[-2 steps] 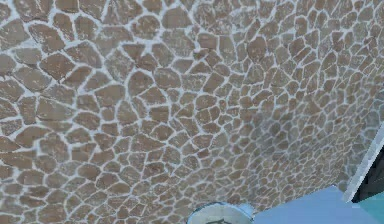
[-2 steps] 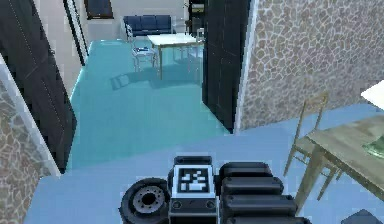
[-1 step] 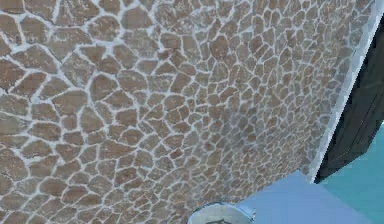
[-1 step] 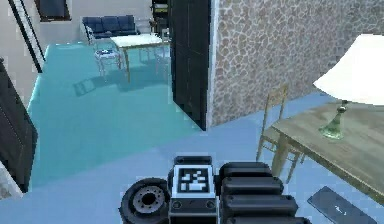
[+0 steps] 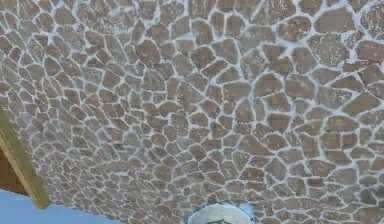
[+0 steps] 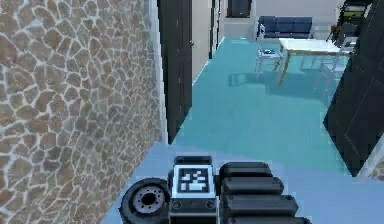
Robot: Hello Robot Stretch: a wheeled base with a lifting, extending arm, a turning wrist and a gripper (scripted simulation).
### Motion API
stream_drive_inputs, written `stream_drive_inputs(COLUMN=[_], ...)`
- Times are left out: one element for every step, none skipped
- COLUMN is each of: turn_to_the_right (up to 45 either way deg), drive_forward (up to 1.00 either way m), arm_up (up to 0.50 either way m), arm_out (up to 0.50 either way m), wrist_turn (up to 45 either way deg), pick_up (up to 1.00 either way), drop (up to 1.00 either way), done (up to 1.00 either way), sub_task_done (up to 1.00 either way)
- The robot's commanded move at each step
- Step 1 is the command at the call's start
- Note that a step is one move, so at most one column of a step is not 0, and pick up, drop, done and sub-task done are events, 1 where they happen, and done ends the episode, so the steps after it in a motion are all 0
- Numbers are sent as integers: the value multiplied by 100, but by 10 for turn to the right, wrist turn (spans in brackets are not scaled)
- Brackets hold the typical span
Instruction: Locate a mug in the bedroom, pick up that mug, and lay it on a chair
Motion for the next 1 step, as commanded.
stream_drive_inputs(turn_to_the_right=[-450], drive_forward=[0], arm_up=[0], arm_out=[0], wrist_turn=[0], pick_up=[0], drop=[0], done=[0], sub_task_done=[0])
